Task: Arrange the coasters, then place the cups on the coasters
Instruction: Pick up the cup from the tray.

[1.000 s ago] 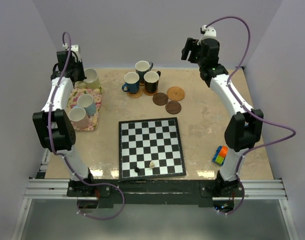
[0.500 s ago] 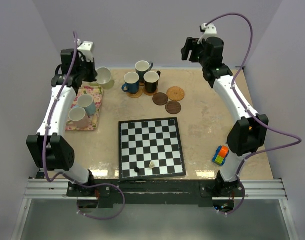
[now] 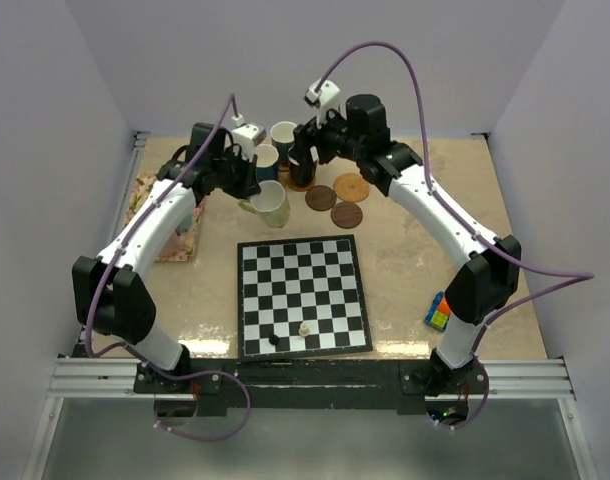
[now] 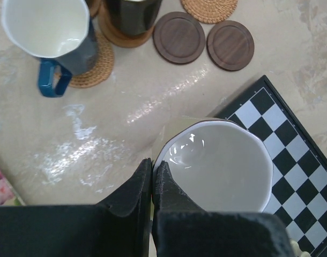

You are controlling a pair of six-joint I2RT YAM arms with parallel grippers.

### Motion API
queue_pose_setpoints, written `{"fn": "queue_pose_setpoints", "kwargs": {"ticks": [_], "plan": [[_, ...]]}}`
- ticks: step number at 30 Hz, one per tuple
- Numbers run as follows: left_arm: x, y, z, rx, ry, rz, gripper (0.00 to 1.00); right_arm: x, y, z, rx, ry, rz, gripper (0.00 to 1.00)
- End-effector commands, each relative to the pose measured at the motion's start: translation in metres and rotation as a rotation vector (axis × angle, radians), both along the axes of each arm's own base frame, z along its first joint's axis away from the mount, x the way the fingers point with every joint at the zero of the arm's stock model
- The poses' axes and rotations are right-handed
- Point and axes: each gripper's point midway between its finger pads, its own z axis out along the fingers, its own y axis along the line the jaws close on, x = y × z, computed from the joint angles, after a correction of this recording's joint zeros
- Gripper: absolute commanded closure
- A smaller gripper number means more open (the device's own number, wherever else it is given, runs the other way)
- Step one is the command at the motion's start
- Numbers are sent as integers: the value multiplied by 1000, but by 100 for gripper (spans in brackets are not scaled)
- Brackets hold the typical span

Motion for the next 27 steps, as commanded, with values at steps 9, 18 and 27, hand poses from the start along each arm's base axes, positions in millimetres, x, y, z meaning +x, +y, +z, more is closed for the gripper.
{"fn": "queue_pose_setpoints", "kwargs": {"ticks": [9, 18, 27], "plan": [[19, -70, 18, -134, -69, -76, 100, -49, -2, -67, -187, 136, 94, 26], [17, -81, 16, -188, -57, -109, 100, -47, 7, -112, -251, 187, 74, 28], [3, -85, 6, -201, -43, -169, 100, -43, 4, -155, -326, 220, 51, 34]]}}
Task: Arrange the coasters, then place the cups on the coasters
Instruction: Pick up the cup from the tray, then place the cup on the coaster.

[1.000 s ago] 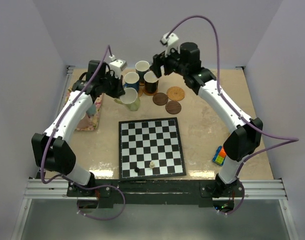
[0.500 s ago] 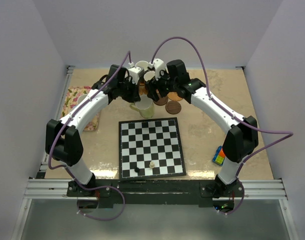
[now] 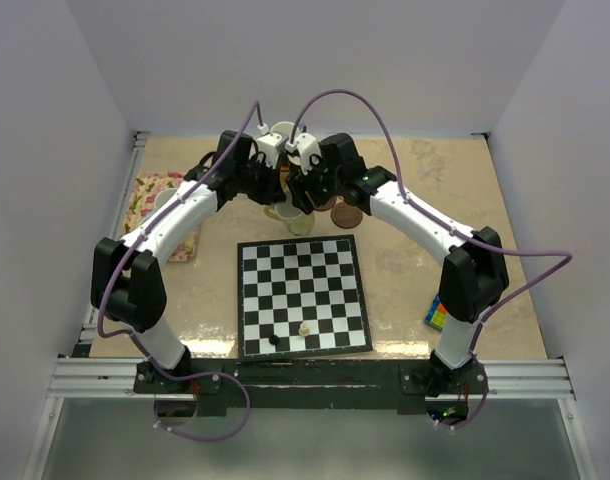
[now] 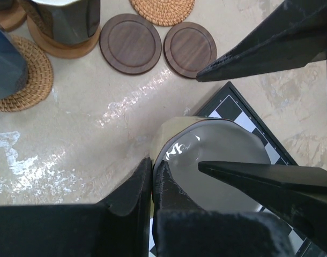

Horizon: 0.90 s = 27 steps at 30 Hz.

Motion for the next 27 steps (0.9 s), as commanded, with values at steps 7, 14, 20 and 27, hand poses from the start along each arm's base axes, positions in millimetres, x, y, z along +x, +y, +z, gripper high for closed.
{"fn": "queue_pose_setpoints", "kwargs": {"ticks": [7, 14, 20, 27], "plan": [[-3, -19, 34, -145, -94, -72, 100, -1, -8, -39, -70, 7, 3, 58], [-11, -23, 16, -161, -44, -93, 100, -11, -14, -66, -110, 58, 21, 83], [-16, -24, 12, -172, -22, -96, 100, -16, -16, -72, -107, 64, 18, 100], [-12, -15, 18, -161, -45, -26, 68, -9, -18, -32, 31, -30, -91, 100]]}}
